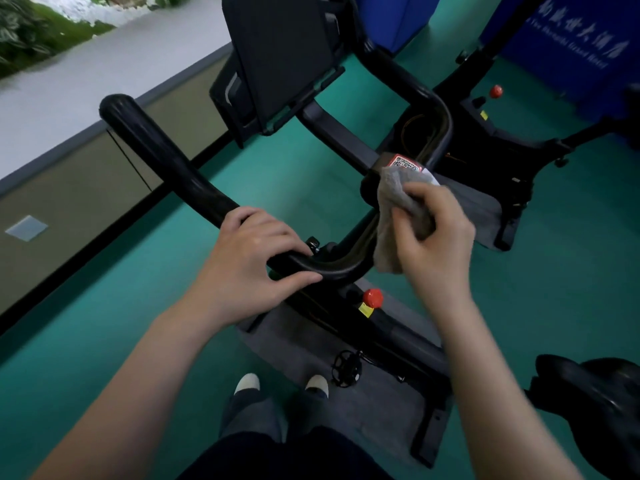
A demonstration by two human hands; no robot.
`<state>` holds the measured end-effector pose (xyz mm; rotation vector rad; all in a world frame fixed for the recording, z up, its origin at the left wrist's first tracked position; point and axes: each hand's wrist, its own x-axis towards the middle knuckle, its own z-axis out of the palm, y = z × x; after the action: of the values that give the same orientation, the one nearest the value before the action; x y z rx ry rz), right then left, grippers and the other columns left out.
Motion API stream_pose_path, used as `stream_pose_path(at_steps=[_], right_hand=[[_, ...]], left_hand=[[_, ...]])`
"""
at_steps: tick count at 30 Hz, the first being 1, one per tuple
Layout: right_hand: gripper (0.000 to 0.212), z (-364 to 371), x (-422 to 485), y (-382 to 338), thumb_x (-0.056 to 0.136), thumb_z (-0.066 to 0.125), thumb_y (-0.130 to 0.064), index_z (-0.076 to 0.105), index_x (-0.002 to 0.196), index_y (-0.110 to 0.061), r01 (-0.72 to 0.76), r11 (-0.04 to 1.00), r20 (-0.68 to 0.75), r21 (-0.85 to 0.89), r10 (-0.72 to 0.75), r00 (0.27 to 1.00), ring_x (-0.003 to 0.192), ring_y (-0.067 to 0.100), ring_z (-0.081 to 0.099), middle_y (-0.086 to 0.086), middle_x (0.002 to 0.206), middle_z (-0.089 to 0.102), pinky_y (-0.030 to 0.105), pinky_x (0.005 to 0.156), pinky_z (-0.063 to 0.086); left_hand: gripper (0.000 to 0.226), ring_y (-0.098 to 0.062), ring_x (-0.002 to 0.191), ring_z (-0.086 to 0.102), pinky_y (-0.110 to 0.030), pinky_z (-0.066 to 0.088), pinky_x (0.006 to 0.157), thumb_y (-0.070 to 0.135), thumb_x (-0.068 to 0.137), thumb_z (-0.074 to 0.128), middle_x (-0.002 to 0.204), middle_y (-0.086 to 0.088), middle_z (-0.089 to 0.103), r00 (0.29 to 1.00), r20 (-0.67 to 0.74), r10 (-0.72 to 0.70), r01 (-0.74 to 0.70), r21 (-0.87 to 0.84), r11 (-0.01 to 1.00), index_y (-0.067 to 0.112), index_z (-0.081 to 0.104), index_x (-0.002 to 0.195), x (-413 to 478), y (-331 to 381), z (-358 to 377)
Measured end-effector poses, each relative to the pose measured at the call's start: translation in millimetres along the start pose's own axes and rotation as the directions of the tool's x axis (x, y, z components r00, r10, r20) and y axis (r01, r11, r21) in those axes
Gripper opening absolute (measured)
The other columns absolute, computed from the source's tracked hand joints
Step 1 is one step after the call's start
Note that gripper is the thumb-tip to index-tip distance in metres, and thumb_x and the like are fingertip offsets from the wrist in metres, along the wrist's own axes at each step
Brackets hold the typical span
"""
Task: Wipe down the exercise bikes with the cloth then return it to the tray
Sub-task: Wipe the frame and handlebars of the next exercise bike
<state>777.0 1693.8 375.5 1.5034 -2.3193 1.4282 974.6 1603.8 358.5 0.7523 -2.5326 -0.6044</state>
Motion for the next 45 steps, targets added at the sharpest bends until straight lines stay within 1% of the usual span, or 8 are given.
stream_pose_path(at_steps=[3,6,9,14,19,28,39,45], right_hand=[[0.024,-6,44,8,0.079,0.059,0.004,0.066,0.098,-0.010,0.171,0.973,0.322,-0.158,-0.113,0.940,0.095,0.017,0.057,-0.012,0.094,0.056,0.017,0.080,0.034],[0.023,0,62,8,0.080,0.058,0.003,0.065,0.097,-0.010,0.354,0.909,0.592,-0.219,-0.165,0.789,0.096,0.025,0.056,-0.005,0.096,0.062,0.028,0.082,0.040],[0.026,6,63,5,0.084,0.054,0.001,0.065,0.103,-0.013,0.466,0.849,0.724,-0.248,-0.157,0.672,0.098,0.026,0.054,0.001,0.100,0.067,0.039,0.085,0.043],[0.032,11,69,-18,0.084,0.056,-0.002,0.067,0.108,-0.021,0.418,0.897,0.884,-0.142,-0.075,0.462,0.096,0.019,0.058,-0.001,0.095,0.067,0.032,0.087,0.043],[0.026,19,76,-15,0.089,0.049,-0.007,0.063,0.111,-0.014,0.511,0.819,0.871,-0.262,-0.027,0.490,0.102,0.028,0.056,0.009,0.103,0.066,0.041,0.089,0.042],[0.030,31,43,-46,0.087,0.049,-0.011,0.063,0.111,-0.021,0.463,0.850,0.919,-0.250,0.057,0.390,0.098,0.032,0.060,0.011,0.100,0.068,0.041,0.086,0.049],[0.018,58,10,-61,0.087,0.057,-0.008,0.070,0.096,-0.015,-0.037,0.990,0.650,-0.137,0.118,0.751,0.085,0.022,0.063,0.004,0.082,0.069,0.021,0.066,0.038],[0.021,35,18,-49,0.088,0.054,-0.004,0.068,0.102,-0.011,0.211,0.957,0.799,-0.201,0.035,0.601,0.094,0.027,0.063,0.009,0.092,0.071,0.034,0.083,0.045]], left_hand=[[0.042,-0.008,0.089,0.057,-0.027,0.022,0.097,0.064,0.076,0.053,0.087,0.018,0.064,1.000,0.003,0.006,-0.006,-0.017,1.000,0.028,0.071,0.088,0,-2,-1],[0.039,-0.008,0.090,0.057,-0.025,0.020,0.098,0.063,0.075,0.059,0.088,0.018,0.065,1.000,0.010,-0.006,0.007,-0.027,1.000,0.029,0.071,0.088,0,-4,-1],[0.036,-0.009,0.091,0.058,-0.025,0.020,0.099,0.060,0.074,0.062,0.088,0.017,0.065,1.000,0.011,-0.017,0.017,-0.025,1.000,0.028,0.072,0.088,1,-4,-1],[0.035,-0.010,0.090,0.058,-0.027,0.020,0.101,0.057,0.073,0.064,0.087,0.016,0.065,1.000,0.001,-0.026,0.026,-0.040,0.999,0.026,0.072,0.087,0,-2,-2],[0.043,-0.013,0.094,0.058,-0.026,0.021,0.101,0.060,0.071,0.064,0.092,0.011,0.064,0.999,0.002,-0.032,0.032,-0.018,0.999,0.022,0.068,0.092,1,-3,-3],[0.050,-0.019,0.095,0.056,-0.030,0.018,0.110,0.054,0.066,0.075,0.091,0.003,0.061,0.999,0.043,0.001,-0.002,0.024,1.000,0.014,0.066,0.096,-1,-9,-12],[0.058,-0.022,0.104,0.057,-0.029,0.023,0.104,0.044,0.063,0.082,0.106,0.000,0.062,0.999,0.034,-0.016,0.016,0.003,1.000,0.012,0.063,0.108,-3,-28,-23],[0.049,-0.017,0.101,0.057,-0.028,0.022,0.104,0.053,0.068,0.074,0.101,0.006,0.063,0.999,0.045,-0.004,0.004,0.006,1.000,0.016,0.065,0.100,-3,-29,-24]])
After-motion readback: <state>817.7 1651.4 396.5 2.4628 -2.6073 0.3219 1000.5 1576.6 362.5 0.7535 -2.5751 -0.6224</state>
